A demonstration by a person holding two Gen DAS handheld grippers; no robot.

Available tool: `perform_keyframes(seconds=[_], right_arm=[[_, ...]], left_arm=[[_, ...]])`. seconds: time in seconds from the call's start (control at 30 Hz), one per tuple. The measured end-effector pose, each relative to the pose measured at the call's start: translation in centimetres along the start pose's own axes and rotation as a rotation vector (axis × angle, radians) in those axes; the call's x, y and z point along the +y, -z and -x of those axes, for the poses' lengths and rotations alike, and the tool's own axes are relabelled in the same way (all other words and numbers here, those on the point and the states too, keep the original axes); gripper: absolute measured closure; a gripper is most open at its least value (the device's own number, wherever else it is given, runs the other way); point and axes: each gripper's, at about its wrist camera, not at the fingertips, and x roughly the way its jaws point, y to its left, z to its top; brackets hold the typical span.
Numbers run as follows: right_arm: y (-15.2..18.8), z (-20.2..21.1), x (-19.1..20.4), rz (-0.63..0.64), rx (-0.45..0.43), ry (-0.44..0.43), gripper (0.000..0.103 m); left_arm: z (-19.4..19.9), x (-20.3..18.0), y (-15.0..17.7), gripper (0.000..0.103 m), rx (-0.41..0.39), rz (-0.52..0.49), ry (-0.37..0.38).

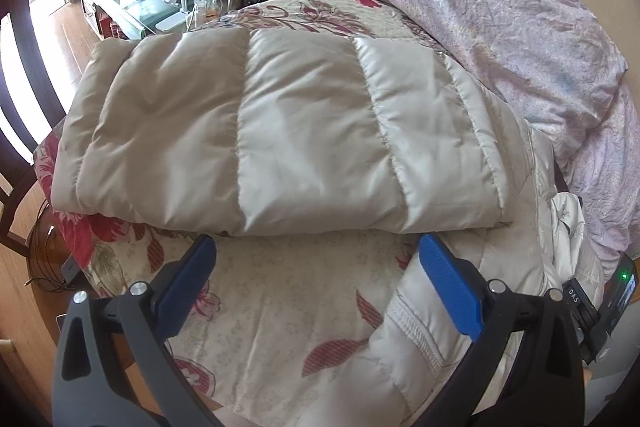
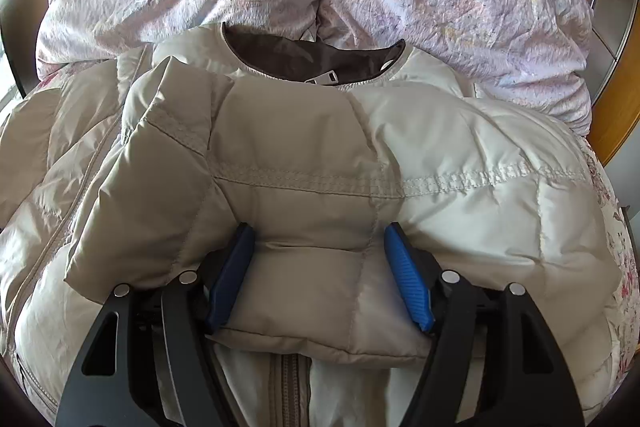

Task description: Fold large clothes

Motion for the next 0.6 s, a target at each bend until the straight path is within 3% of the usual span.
perform_keyframes(seconds=[0.23,0.47,0.6], right_arm=[[0.1,0.1,0.0,-0.011,-0.006,-0.007,0.033],[0.1,0.1,-0.2,-0.017,-0.008,-0.014,0.033],[0.0,0.1,-0.1,-0.019,-0.008,-0.015,0.033]], left_arm=[[-1.3,1.8,-0.7,0.012,0.011,0.066,-0.047],[-1.1,3.7,-1.7,0.013,-0.023,0.125,-0.077],[-1.0,4.3,-2.1,0.023,-0.036,0.154,-0.095]])
